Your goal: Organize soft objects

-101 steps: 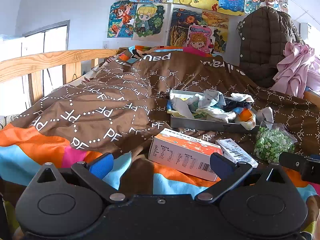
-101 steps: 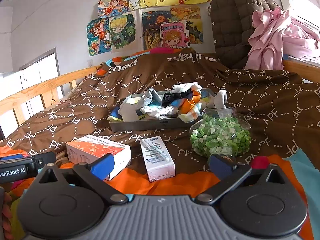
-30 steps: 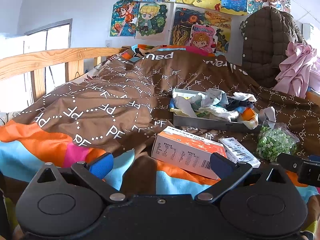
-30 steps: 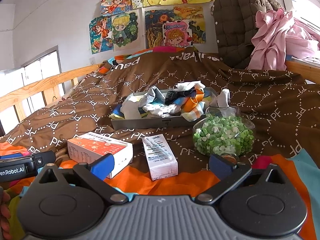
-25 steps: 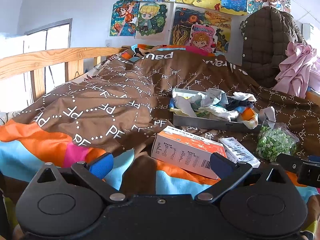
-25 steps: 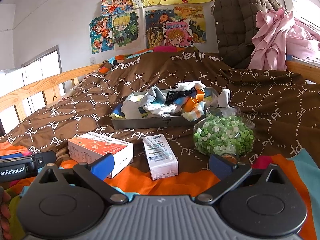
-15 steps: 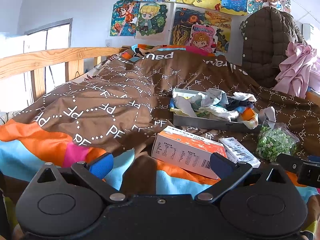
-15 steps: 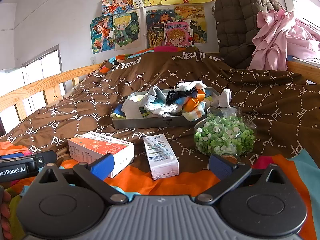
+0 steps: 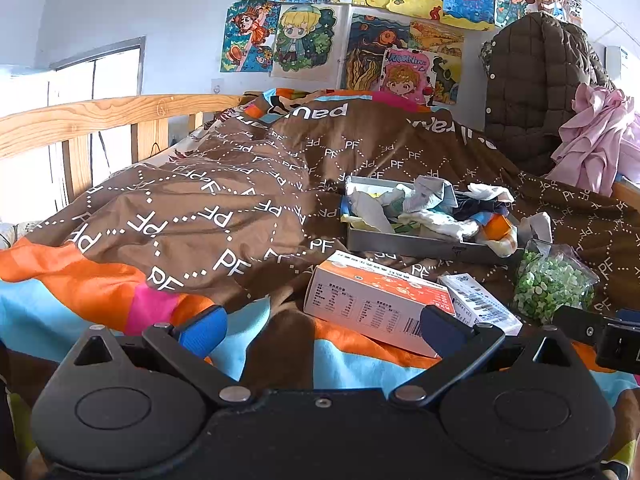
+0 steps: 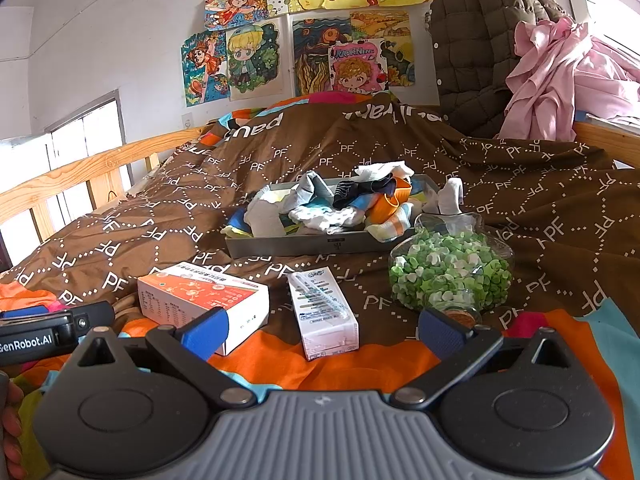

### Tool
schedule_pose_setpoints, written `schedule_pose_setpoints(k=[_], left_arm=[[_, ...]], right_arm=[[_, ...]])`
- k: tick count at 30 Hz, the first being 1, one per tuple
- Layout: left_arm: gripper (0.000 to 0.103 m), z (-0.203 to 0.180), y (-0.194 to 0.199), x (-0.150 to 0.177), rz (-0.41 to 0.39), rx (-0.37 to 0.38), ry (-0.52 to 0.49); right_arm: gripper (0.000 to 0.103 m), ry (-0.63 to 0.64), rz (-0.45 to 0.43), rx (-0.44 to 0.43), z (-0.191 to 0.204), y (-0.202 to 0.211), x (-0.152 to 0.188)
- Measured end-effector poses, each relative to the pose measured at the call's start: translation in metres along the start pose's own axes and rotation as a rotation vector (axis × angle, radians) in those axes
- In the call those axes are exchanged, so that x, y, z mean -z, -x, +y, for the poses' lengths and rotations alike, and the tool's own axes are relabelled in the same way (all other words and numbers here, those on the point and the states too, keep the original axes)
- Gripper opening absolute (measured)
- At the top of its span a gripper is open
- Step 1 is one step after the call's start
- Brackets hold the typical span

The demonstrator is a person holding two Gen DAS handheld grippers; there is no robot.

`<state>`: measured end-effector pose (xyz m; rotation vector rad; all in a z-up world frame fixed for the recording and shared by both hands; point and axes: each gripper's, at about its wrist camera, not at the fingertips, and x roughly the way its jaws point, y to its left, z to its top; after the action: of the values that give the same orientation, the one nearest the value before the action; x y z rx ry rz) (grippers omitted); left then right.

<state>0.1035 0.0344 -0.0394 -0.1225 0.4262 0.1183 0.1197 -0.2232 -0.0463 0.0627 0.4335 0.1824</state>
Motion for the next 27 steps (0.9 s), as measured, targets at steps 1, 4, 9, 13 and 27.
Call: schedule_pose_setpoints(k=[1, 4, 9, 13, 27], left_arm=[[0.102, -0.0001, 0.0001, -0.0002, 0.002, 0.000, 0.000], [0.102, -0.0001, 0.0001, -0.0002, 0.002, 0.000, -0.001], [0.102, -0.0001, 0.0001, -0.0001, 0.001, 0.000, 0.000], [0.102, 0.0000, 0.0000, -0.0001, 0.001, 0.001, 0.000], [0.102, 0.0009, -0.0006, 0.0020, 0.005, 0.000, 0.004]], right_arm=[[0.103, 0.000, 0.000, 0.000, 0.0003, 0.0000, 0.0000], [0.103, 0.000, 0.000, 0.000, -0.0001, 0.0000, 0.0000], [0.103, 0.000, 0.000, 0.000, 0.0001, -0.0001, -0.0001], [0.103, 0.000, 0.000, 0.000, -0.0002, 0.0000, -0.0002], [0.103, 0.000, 0.001, 0.000, 0.0005, 0.0000, -0.0003]])
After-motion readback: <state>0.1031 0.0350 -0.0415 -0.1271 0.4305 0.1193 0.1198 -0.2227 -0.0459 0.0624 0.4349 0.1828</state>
